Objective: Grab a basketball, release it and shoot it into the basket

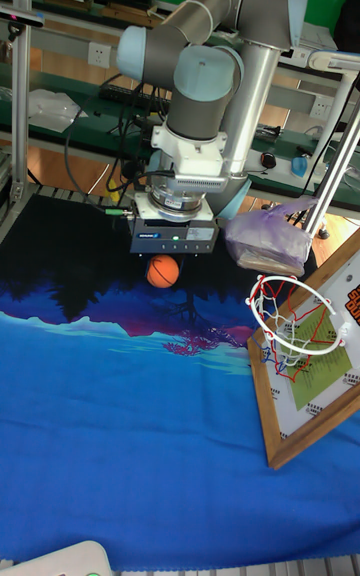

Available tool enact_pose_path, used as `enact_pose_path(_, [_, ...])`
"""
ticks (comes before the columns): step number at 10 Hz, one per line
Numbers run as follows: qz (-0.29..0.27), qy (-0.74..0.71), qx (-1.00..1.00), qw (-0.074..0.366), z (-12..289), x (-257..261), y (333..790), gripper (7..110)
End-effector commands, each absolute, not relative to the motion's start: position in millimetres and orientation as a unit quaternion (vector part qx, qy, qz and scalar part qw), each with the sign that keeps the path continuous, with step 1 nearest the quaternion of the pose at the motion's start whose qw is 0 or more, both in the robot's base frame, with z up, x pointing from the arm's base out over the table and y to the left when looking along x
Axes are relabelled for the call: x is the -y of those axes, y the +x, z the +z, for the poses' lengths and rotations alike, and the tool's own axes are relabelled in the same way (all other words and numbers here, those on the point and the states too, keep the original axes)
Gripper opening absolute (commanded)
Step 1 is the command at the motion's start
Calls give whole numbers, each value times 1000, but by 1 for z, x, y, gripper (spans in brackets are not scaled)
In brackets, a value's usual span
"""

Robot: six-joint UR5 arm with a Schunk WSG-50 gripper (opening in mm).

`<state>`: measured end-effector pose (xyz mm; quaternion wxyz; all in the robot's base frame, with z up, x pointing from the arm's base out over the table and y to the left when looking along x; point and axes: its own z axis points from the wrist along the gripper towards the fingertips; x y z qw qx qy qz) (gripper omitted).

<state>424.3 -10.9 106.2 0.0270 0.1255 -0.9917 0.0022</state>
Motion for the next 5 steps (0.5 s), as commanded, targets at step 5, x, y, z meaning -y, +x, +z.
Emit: enact_pose_path(5, [-31,163,986,1,136,-18,464,7])
